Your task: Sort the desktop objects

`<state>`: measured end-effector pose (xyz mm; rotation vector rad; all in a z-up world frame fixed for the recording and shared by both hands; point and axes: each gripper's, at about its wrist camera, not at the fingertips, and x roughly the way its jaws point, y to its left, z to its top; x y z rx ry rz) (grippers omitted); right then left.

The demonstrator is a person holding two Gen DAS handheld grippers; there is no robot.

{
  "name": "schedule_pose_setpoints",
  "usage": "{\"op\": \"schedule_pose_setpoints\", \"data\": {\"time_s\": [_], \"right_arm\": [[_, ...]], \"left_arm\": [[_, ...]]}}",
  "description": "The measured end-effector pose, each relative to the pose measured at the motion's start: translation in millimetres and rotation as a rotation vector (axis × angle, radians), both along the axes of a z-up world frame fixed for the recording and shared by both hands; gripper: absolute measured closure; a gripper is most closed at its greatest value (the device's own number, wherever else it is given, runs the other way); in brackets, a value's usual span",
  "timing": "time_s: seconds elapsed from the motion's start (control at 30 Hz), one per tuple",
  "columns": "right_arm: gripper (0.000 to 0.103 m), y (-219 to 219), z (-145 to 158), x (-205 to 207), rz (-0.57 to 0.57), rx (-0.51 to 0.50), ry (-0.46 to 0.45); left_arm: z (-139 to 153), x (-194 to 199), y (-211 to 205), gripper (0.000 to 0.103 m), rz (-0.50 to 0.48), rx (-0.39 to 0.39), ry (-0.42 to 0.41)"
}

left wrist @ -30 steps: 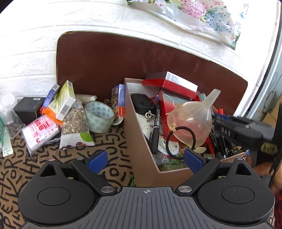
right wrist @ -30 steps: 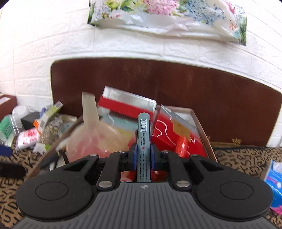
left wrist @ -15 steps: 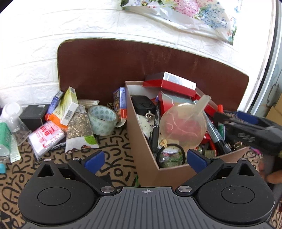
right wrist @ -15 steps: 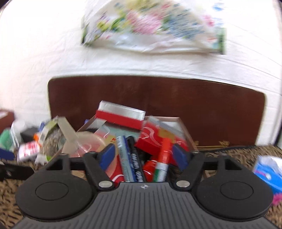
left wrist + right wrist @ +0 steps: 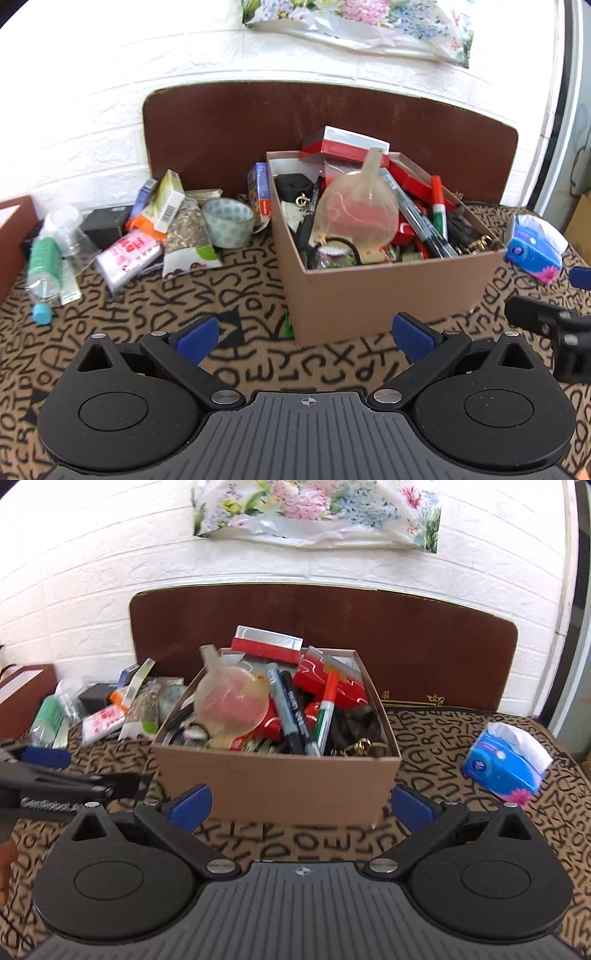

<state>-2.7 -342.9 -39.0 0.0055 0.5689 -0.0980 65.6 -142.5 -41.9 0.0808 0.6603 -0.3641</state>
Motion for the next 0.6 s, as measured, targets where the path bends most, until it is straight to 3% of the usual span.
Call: {"op": "schedule_pose_setpoints", "data": {"time_s": [0.3,0.6], "right_arm": [[0.000,8.8,-4.1,-50.6,-0.035,0.010,0.012],[0.000,9.5,-6.7,-60.5,-0.052,0.022,0.018]], "left_arm": [[-0.6,-40.9,-0.4,0.000,0.007,0.023,0.011],[3.1,-54.1,-2.5,0.000,-0.023,0.026,0.000]]}}
